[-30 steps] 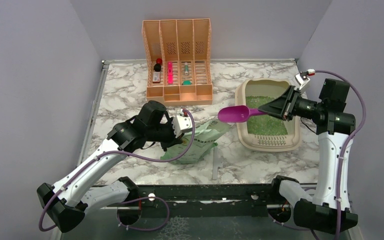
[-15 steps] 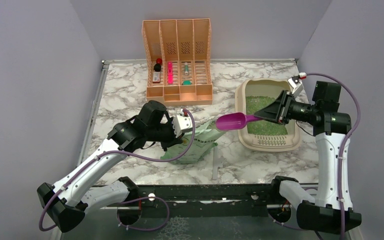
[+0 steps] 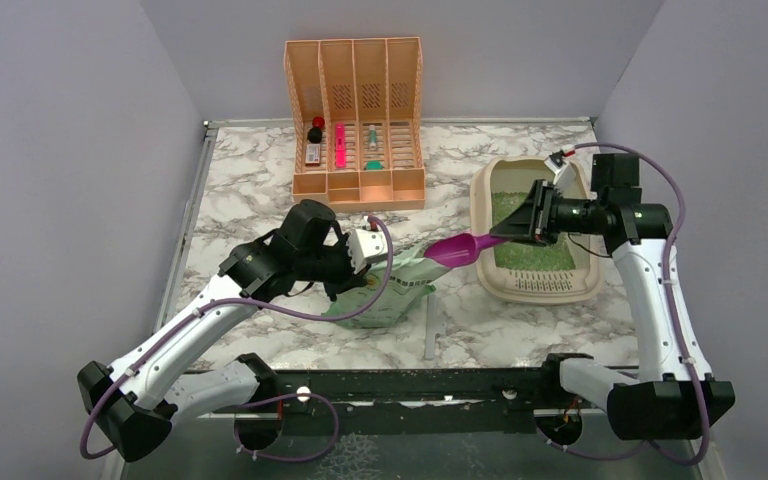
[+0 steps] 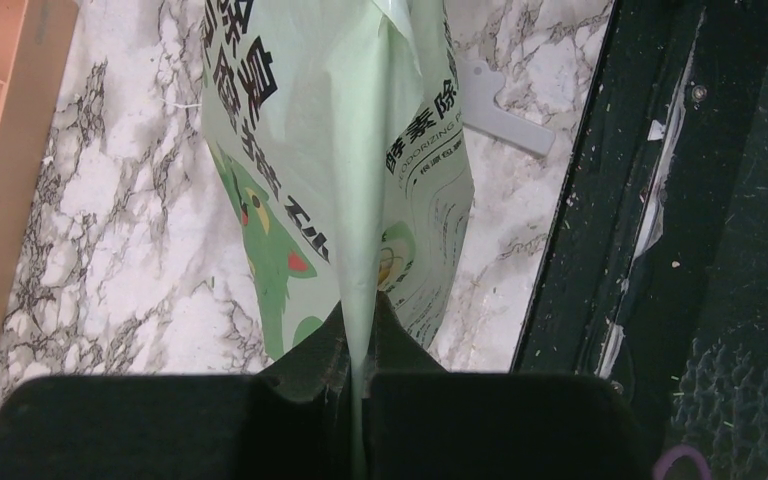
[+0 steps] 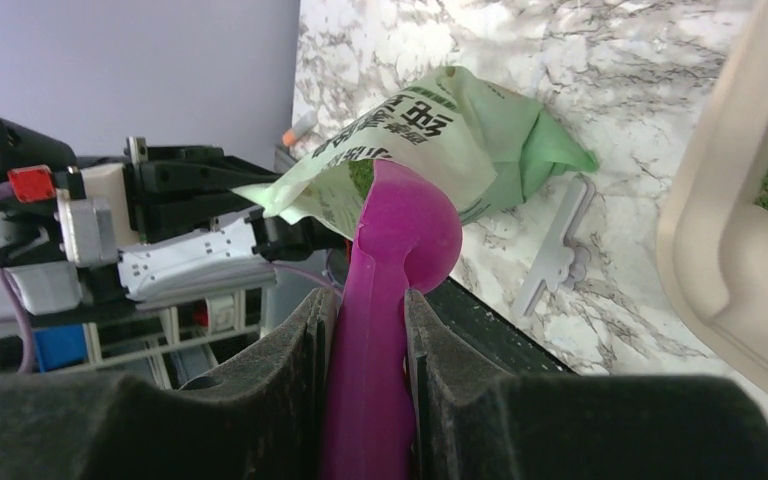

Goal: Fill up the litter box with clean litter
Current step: 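Scoop the cat litter from the cat litter bag.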

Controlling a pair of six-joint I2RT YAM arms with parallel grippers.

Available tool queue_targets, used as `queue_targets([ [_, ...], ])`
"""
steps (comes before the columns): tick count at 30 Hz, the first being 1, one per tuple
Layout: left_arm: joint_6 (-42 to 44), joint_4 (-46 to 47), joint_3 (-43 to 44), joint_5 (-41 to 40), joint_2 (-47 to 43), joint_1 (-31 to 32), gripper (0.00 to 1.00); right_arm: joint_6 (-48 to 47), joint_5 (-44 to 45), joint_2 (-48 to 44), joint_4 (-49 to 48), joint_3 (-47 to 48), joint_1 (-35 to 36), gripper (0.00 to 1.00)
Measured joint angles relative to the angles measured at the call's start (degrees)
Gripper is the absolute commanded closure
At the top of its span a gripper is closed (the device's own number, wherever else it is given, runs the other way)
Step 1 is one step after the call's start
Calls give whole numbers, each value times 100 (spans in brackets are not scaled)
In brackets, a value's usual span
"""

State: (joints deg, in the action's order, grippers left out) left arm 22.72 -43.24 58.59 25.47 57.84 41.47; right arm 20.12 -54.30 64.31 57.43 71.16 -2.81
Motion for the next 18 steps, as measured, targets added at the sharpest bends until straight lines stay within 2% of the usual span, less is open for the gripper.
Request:
queue_targets([
  [8,0,17,0,0,2,2,100,597,911,302,-647,0,1676,99],
  [18,-103,28,0,-4,-2,0,100,1233,2415,1735,-1049,568,3832,99],
])
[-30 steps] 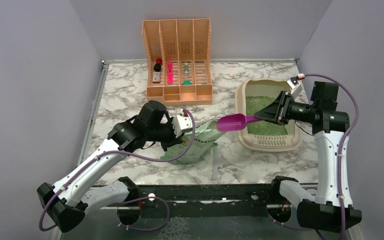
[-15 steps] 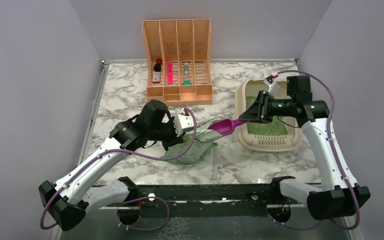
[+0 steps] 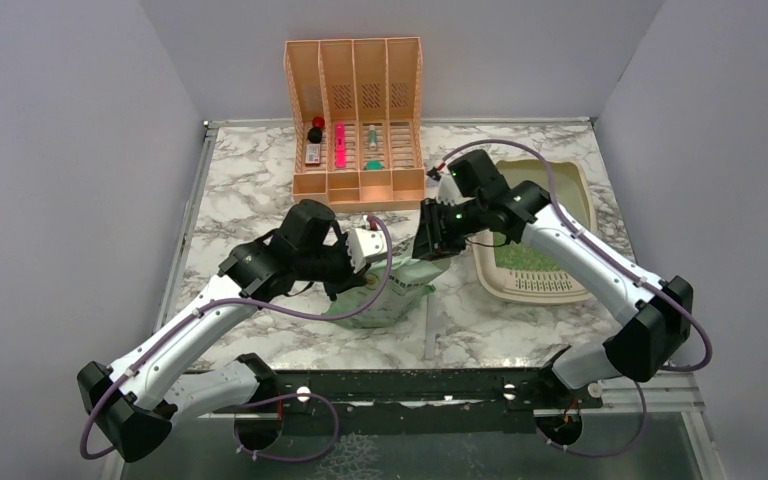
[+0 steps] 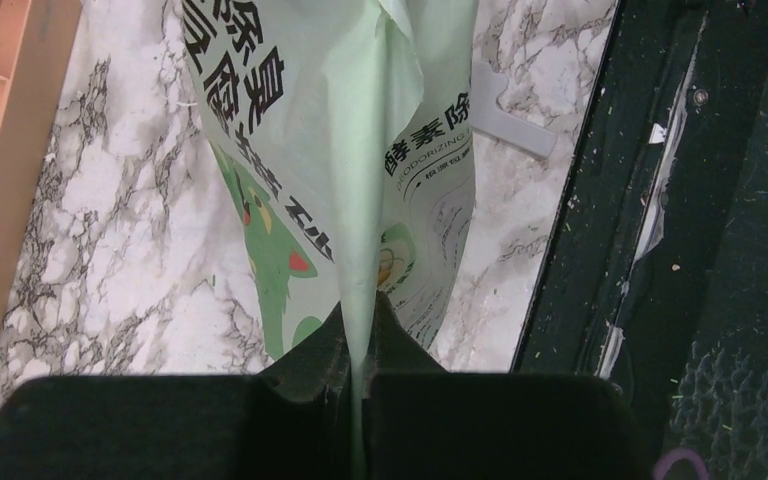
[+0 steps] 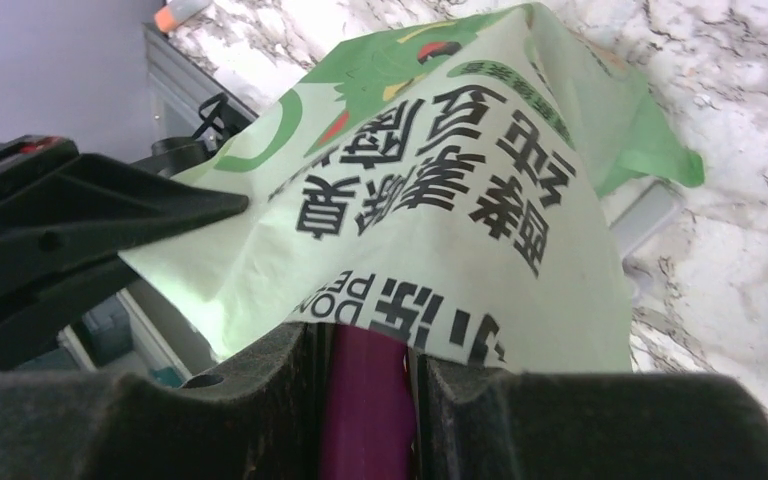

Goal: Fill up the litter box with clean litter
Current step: 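Scoop the cat litter from the cat litter bag.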

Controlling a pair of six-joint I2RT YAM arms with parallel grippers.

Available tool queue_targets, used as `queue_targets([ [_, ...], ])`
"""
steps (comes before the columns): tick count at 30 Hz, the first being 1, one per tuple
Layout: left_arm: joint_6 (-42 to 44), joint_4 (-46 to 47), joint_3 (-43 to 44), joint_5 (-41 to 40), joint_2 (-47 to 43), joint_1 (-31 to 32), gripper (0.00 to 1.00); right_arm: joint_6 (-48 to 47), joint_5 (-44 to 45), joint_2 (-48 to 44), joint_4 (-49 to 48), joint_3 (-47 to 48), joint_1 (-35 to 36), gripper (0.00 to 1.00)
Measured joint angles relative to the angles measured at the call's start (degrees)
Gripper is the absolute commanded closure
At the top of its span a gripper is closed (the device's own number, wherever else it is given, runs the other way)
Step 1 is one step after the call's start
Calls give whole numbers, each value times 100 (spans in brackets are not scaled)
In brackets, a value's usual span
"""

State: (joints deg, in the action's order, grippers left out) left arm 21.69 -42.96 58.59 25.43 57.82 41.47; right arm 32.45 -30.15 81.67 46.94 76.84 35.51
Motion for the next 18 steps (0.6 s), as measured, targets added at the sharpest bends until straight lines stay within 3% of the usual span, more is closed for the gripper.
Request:
queue_targets([
  [5,-15,-2,-2,-72,-24,0,100,107,732,376,186,496,514,99],
  [13,-17,20,-22,-85,-55,-4,100,57,2347,136,688,953,627,99],
  [18,-15,22,-22,-85,-55,-4,100,-66,2393,-63,518,719,601,99],
])
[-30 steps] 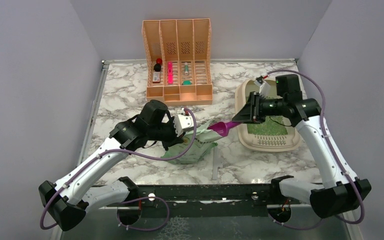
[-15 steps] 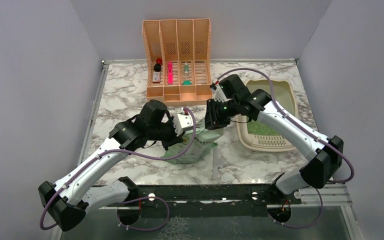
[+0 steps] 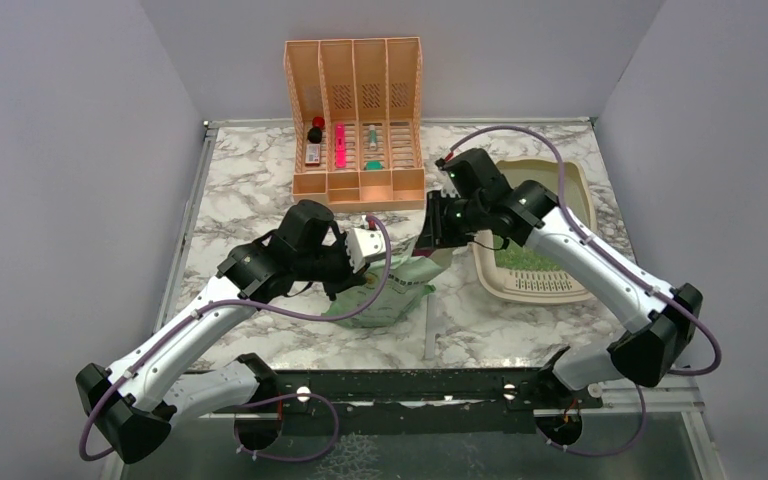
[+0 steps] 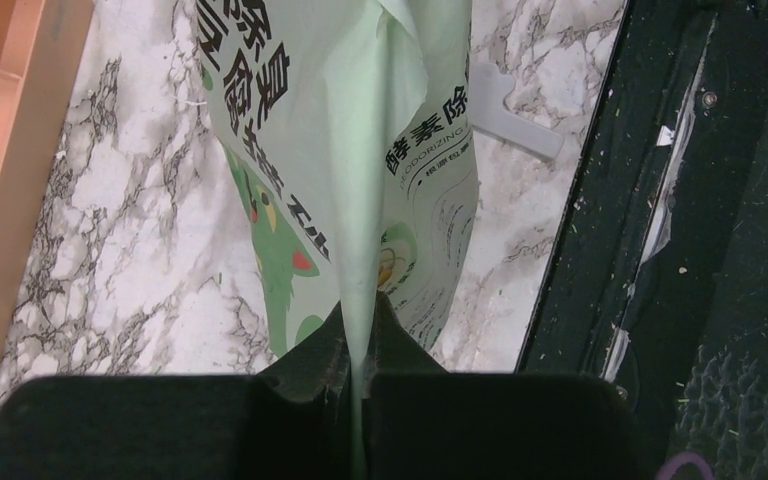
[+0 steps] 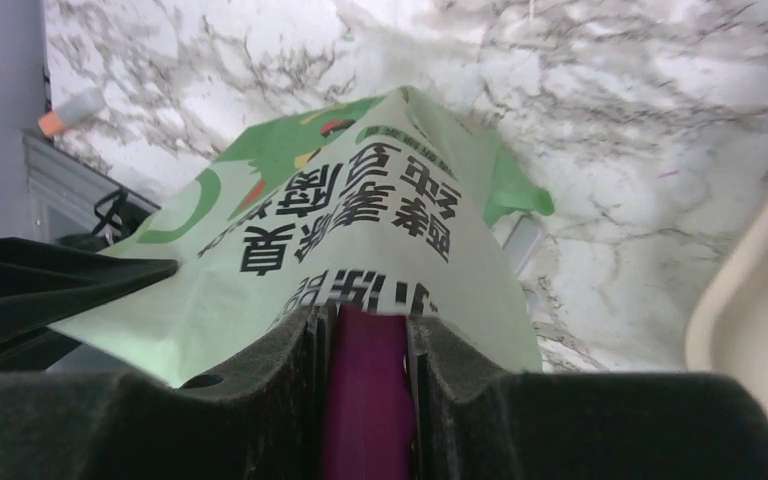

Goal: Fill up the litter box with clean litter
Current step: 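Scoop the cat litter from the cat litter bag.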

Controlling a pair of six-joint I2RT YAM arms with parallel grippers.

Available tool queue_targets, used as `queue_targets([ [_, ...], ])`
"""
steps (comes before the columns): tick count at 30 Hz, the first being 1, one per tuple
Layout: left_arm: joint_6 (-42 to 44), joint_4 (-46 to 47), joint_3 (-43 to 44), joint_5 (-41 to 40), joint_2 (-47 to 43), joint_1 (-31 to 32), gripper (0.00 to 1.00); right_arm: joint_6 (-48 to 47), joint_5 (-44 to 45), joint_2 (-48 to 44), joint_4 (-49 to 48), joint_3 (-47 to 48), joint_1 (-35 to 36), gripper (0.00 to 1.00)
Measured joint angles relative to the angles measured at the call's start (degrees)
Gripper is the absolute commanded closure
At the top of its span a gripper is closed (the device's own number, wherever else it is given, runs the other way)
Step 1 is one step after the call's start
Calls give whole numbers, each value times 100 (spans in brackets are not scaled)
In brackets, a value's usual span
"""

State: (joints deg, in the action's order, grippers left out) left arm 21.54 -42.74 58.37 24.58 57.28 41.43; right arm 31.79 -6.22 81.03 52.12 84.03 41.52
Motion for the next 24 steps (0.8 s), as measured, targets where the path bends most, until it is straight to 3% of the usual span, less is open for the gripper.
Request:
queue_targets([
  [11,-35,26,-13,-118,4,-20,100,293,-656,590,-885,-557,133,99],
  [24,-74,31,-13,-76,-4,-17,100,162,715,-107,-164,-59,310,99],
])
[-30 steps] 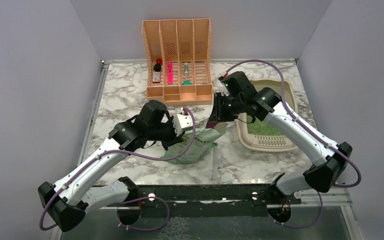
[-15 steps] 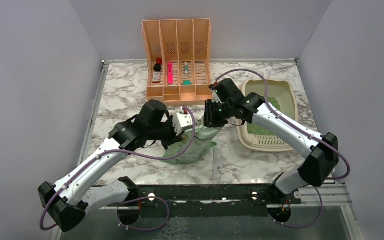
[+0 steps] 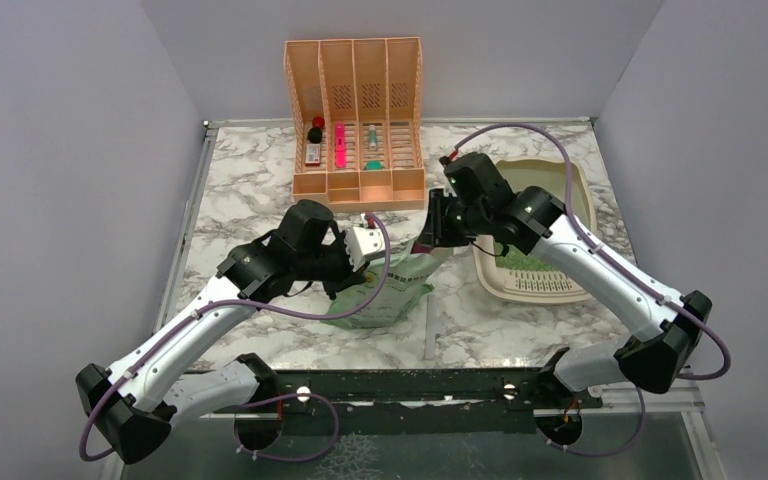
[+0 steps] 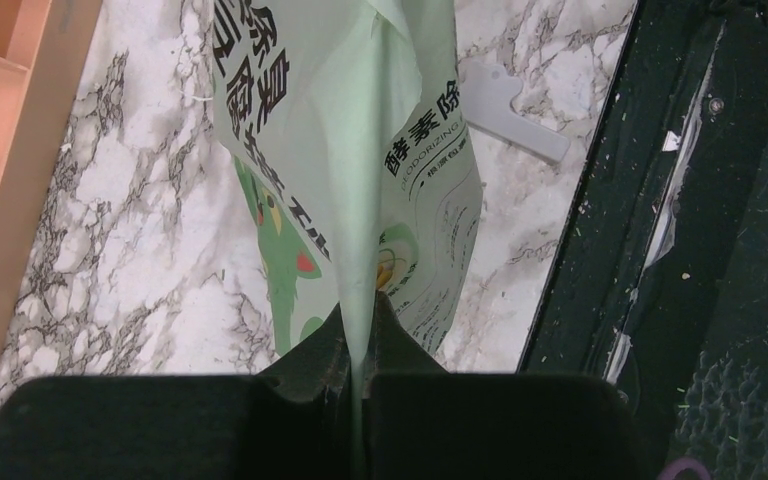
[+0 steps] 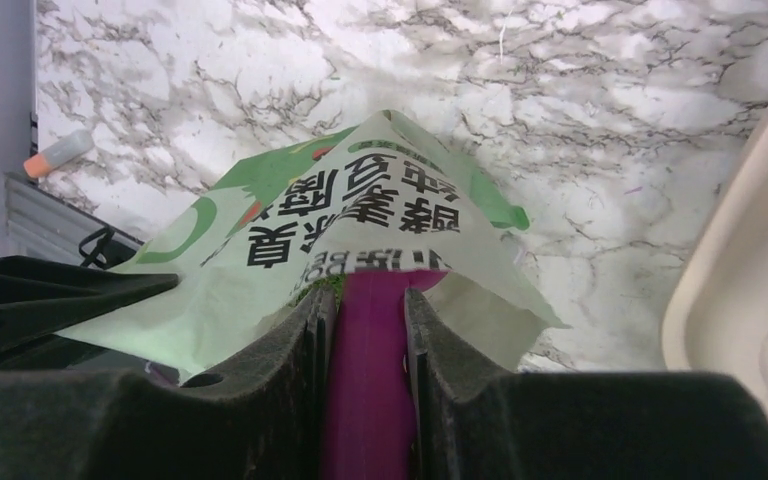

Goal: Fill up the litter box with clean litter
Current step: 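Scoop the cat litter from the cat litter bag.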

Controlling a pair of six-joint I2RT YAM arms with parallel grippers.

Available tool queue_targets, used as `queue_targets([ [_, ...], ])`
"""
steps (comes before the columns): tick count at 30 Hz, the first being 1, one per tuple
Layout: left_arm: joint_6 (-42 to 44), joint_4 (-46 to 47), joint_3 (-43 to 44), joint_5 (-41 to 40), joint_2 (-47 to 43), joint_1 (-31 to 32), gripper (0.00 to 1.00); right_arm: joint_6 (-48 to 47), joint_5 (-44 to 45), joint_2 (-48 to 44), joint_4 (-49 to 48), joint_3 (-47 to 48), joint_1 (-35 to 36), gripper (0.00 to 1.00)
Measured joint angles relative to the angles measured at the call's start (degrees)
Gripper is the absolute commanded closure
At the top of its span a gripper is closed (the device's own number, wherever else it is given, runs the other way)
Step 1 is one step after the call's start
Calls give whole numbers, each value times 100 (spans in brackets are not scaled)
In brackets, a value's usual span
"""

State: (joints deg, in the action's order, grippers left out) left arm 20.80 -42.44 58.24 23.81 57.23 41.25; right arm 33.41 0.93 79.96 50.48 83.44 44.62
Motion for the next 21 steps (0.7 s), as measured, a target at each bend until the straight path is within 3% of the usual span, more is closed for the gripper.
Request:
queue_targets([
  [9,-11,13,0,-52,48,-13,100,151,-1073,649,-1025,-671,-46,99],
  [16,-68,-13,0,-50,48,-15,100,170,-1449,417,-1639,-1132,-142,99],
  [21,-83,22,0,-44,61,-7,100,492,-2288,87,-2566,-2002,-535,99],
])
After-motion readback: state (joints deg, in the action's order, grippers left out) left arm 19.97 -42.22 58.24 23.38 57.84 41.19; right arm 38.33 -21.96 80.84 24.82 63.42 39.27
